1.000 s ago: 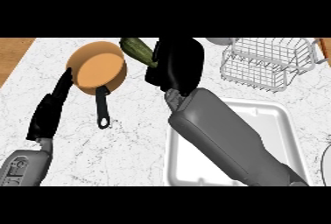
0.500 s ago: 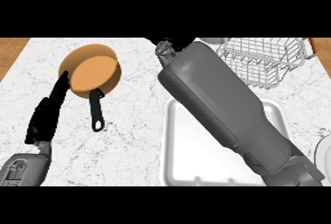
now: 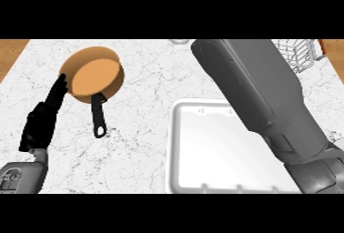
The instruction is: Pick the squash from the tray and place it in the tiered basket
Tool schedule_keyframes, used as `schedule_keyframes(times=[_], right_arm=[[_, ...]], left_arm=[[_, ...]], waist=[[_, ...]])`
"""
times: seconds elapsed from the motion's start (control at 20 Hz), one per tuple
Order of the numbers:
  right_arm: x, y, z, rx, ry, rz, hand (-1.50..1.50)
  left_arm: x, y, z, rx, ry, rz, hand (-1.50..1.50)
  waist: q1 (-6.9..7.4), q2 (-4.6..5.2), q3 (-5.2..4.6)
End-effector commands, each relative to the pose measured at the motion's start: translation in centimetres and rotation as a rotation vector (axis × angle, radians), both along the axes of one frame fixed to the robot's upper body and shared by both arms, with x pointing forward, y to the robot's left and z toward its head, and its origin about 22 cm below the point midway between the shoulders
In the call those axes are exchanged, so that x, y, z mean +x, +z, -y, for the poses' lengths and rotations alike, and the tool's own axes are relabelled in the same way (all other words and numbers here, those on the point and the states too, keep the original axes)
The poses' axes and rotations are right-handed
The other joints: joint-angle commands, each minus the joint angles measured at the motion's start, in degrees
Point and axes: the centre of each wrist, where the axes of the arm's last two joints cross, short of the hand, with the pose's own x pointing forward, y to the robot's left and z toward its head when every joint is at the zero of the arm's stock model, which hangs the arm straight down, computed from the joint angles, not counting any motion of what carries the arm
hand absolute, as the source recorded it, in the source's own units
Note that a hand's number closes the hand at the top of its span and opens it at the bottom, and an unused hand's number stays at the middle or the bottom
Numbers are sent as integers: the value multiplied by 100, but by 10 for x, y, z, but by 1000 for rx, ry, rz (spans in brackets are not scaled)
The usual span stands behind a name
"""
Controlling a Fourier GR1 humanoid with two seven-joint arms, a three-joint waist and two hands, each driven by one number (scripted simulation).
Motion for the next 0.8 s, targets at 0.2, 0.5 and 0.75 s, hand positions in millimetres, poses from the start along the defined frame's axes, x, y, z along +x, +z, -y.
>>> schedule_keyframes(times=[0.2, 0.5, 0.75], right_arm=[[35, -8, 59, -278, -212, -74, 150], [47, -21, 96, -346, -260, -105, 150], [51, -34, 139, -339, -188, -148, 150]], left_arm=[[-10, -10, 4, -3, -11, 3, 0], [1, -1, 9, -17, -4, 0, 0], [4, 2, 0, -9, 2, 3, 0]], waist=[[-15, -1, -3], [-17, 5, 1], [-39, 8, 3]])
